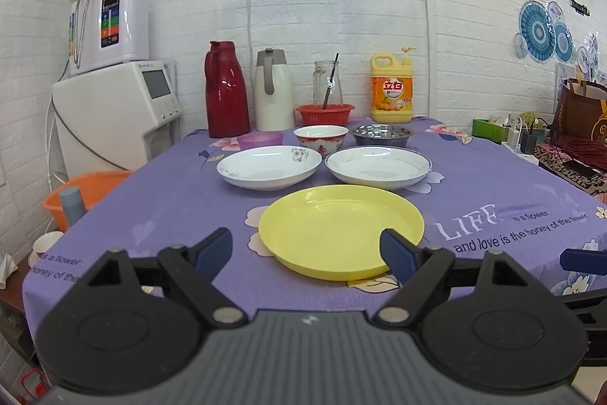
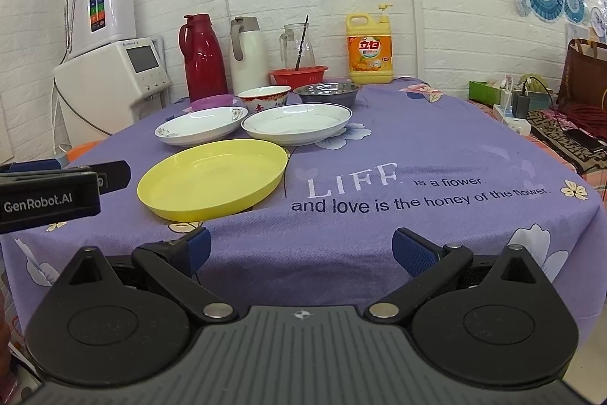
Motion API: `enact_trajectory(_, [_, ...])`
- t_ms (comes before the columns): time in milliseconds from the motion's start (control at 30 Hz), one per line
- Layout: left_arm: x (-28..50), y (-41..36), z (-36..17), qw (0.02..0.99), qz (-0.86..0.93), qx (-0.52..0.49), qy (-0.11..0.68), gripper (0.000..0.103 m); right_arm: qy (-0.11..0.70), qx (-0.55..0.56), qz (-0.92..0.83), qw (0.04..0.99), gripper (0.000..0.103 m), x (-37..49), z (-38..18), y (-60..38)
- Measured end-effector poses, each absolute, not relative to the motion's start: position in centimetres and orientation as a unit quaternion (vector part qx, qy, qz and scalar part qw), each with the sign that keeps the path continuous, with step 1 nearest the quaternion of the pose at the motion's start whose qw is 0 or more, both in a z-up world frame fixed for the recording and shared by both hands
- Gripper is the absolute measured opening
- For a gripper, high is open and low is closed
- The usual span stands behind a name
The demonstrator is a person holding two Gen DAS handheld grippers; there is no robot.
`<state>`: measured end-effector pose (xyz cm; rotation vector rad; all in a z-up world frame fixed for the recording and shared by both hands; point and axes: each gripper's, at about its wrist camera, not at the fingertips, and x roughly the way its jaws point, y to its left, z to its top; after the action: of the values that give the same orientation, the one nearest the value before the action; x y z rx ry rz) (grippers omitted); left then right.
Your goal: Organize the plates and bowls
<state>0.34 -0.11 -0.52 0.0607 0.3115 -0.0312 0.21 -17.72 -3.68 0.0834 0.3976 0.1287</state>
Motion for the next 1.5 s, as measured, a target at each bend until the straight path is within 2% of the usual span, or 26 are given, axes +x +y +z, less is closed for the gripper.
enact_trajectory(1500, [0.9, -0.5, -0.8, 0.984, -0.022, 0.034, 0.174, 0.083, 0.209, 0.042, 0.073, 0.974, 0.103, 0.34, -4.22, -17.37])
